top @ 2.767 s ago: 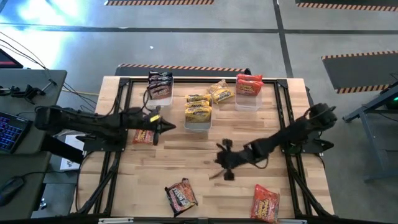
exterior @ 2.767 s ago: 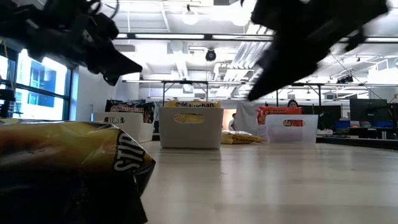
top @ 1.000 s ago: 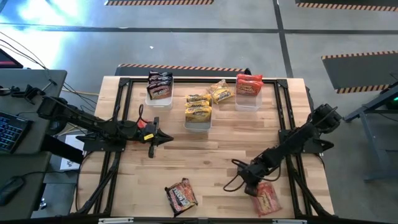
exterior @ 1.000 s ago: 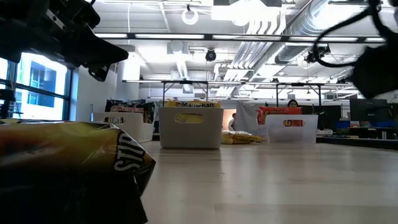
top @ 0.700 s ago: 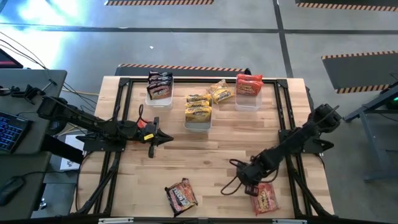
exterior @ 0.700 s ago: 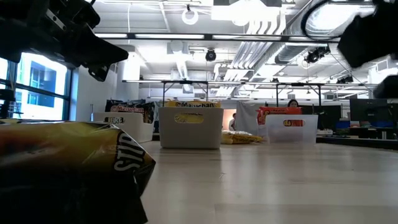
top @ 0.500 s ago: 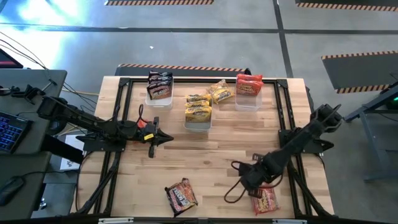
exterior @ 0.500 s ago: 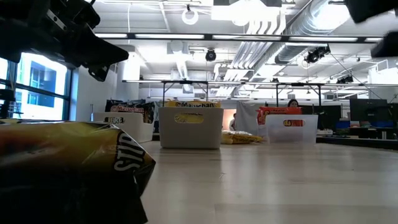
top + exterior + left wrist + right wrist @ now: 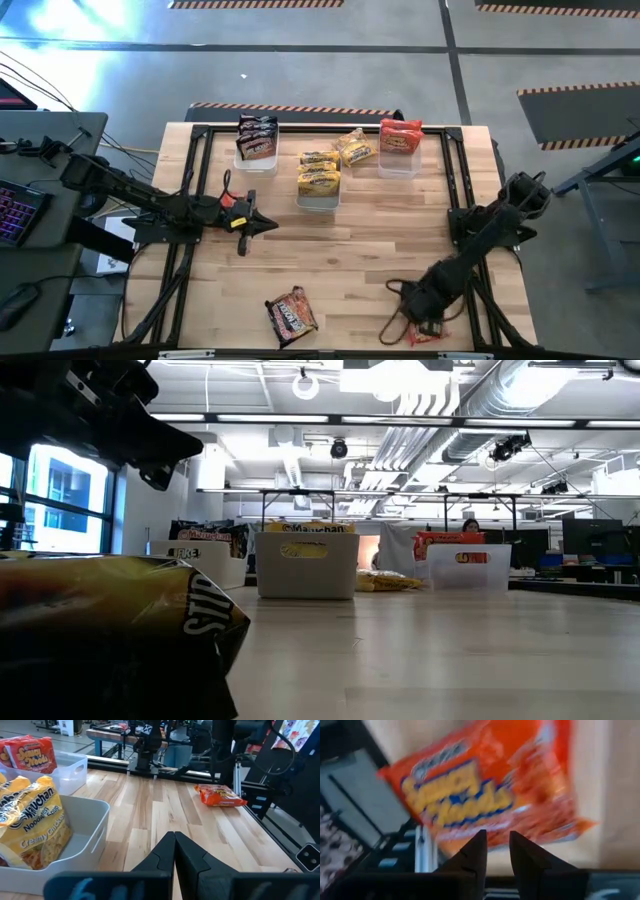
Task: Sort Maruchan noodles
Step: Put the bottom orange noodle pack into the transparent bin
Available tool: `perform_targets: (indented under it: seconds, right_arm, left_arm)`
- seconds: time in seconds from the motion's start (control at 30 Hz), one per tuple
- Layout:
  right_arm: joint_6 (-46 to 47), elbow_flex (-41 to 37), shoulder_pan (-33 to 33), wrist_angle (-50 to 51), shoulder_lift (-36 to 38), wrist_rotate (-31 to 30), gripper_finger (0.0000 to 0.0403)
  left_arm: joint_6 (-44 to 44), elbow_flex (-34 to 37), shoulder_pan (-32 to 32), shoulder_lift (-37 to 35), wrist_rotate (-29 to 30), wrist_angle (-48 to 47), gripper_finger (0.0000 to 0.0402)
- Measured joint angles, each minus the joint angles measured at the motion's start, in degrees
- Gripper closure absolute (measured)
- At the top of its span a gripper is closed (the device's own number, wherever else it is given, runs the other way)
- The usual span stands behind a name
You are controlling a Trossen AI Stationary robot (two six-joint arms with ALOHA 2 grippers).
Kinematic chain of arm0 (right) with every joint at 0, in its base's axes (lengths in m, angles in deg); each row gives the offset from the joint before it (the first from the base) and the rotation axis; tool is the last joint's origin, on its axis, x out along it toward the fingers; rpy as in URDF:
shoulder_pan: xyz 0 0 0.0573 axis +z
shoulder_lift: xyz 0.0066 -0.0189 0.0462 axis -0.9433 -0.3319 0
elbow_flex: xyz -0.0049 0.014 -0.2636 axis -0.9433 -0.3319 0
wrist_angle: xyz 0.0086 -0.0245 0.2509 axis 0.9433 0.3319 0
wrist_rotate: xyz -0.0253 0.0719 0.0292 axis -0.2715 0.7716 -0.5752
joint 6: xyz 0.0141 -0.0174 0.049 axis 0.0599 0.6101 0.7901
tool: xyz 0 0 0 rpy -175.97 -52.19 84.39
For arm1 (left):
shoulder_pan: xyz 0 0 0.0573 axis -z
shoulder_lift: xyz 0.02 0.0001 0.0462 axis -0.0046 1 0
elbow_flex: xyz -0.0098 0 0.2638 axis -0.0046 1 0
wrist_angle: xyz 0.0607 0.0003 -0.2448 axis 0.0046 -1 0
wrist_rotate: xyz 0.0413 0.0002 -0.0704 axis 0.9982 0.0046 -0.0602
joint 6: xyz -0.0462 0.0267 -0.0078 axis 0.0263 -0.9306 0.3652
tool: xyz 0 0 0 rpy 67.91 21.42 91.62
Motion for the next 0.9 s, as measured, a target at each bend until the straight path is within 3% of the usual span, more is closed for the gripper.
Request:
perform_targets:
  seconds: [0.1,0.23,0.5,0.63,0.9]
  right_arm:
    - [1.6,0.0,2.2,-2.6,0.0,2.7,0.0349]
    - [5.7,0.0,4.9,1.3,-0.8,7.5,0.0393]
    - [-0.6,0.0,8.3,0.2,-7.1,8.2,0.0401]
    - [-2.7,0.0,7.7,-5.1,-9.3,3.6,0.0402]
    - [-10.1,0.0,1.1,-20.1,-9.0,-11.5,0.0402]
  left_arm:
    - [0.0,0.0,0.3,0.0,0.0,0.0,0.0401]
    - [0.0,0.0,0.3,0.0,0.0,-0.1,0.0401]
    - [-1.0,0.0,0.3,0.0,0.0,-0.2,0.0401]
    - [-0.9,0.0,0.3,0.0,0.0,-0.2,0.0401]
    - [-0.1,0.0,0.3,0.0,0.8,-0.2,0.0401]
